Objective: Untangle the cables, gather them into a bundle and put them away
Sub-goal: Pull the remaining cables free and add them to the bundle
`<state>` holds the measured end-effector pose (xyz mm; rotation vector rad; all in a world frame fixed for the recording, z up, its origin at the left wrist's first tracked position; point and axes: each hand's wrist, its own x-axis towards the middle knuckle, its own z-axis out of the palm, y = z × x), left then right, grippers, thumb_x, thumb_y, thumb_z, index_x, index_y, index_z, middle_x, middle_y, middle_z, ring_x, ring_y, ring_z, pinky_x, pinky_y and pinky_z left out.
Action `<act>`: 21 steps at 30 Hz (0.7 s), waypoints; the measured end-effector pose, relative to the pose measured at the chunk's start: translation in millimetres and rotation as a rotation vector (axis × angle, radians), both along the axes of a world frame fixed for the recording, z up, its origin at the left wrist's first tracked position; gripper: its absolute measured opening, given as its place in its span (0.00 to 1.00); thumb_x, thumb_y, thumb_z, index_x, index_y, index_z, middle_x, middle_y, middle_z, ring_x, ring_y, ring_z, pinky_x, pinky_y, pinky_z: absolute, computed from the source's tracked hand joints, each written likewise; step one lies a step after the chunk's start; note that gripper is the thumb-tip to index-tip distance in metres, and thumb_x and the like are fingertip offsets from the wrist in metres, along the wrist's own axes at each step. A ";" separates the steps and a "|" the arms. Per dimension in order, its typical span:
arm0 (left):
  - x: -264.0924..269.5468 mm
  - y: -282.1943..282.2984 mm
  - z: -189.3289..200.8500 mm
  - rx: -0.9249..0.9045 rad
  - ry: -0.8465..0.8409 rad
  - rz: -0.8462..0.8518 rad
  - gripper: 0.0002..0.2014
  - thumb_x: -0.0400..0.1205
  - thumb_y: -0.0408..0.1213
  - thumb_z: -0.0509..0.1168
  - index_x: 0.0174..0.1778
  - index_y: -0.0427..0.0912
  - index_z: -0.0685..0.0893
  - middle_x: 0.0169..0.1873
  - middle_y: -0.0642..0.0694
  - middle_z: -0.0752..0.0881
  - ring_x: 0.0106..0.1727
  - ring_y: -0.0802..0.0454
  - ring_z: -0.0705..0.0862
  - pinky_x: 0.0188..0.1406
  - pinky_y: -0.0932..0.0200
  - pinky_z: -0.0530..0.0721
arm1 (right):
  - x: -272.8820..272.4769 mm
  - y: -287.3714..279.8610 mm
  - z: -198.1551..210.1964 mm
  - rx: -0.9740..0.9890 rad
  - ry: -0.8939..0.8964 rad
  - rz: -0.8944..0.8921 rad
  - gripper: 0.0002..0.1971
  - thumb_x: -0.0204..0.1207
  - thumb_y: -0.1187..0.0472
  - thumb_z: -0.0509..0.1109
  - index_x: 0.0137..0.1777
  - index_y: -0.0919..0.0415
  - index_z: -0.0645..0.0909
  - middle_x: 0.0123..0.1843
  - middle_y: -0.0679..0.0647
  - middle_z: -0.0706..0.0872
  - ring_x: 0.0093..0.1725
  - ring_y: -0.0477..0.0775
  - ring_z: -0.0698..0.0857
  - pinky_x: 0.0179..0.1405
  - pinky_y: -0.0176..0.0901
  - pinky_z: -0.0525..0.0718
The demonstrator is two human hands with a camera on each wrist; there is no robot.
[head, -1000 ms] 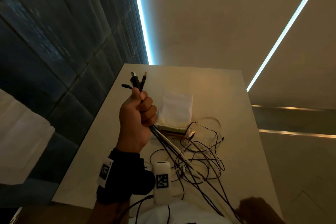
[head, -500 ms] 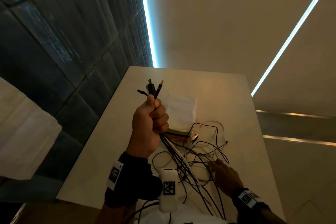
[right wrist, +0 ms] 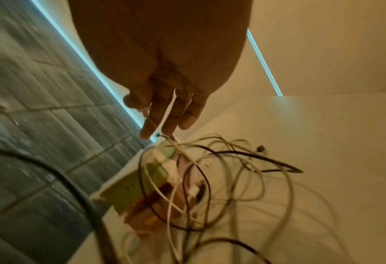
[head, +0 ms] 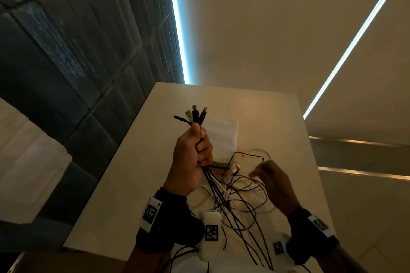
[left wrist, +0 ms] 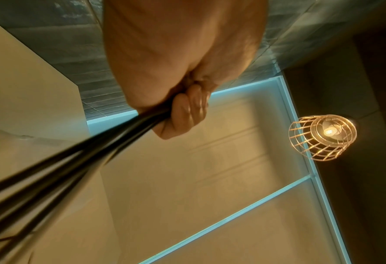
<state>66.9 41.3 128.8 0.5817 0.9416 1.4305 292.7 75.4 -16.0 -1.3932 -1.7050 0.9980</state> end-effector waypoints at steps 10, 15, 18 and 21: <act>32.8 3.5 -11.3 -0.080 0.358 -0.064 0.15 0.89 0.47 0.52 0.43 0.42 0.74 0.20 0.56 0.67 0.19 0.60 0.63 0.18 0.64 0.61 | -44.6 -1.9 90.4 -0.098 0.532 0.148 0.12 0.85 0.67 0.61 0.63 0.62 0.82 0.35 0.60 0.79 0.31 0.59 0.75 0.30 0.46 0.79; 38.2 -3.1 -11.3 -0.056 0.552 -0.164 0.17 0.84 0.50 0.63 0.58 0.40 0.80 0.36 0.38 0.84 0.38 0.35 0.83 0.45 0.32 0.85 | -60.5 -8.4 114.8 -0.099 0.613 0.203 0.10 0.82 0.62 0.65 0.57 0.69 0.73 0.34 0.60 0.85 0.27 0.57 0.80 0.26 0.44 0.82; 35.4 -3.9 -6.9 -0.034 0.514 -0.087 0.11 0.85 0.42 0.64 0.58 0.40 0.81 0.34 0.42 0.86 0.34 0.39 0.84 0.46 0.30 0.85 | -60.9 -11.4 113.6 -0.151 0.568 0.203 0.14 0.80 0.56 0.66 0.54 0.68 0.73 0.33 0.62 0.86 0.27 0.63 0.80 0.25 0.47 0.81; 37.2 -5.7 -5.8 -0.008 0.498 -0.030 0.08 0.85 0.39 0.63 0.54 0.38 0.81 0.20 0.56 0.76 0.24 0.58 0.74 0.39 0.39 0.85 | -57.3 -14.2 108.0 -0.151 0.519 0.245 0.15 0.79 0.54 0.66 0.49 0.69 0.77 0.33 0.61 0.85 0.29 0.61 0.80 0.28 0.47 0.81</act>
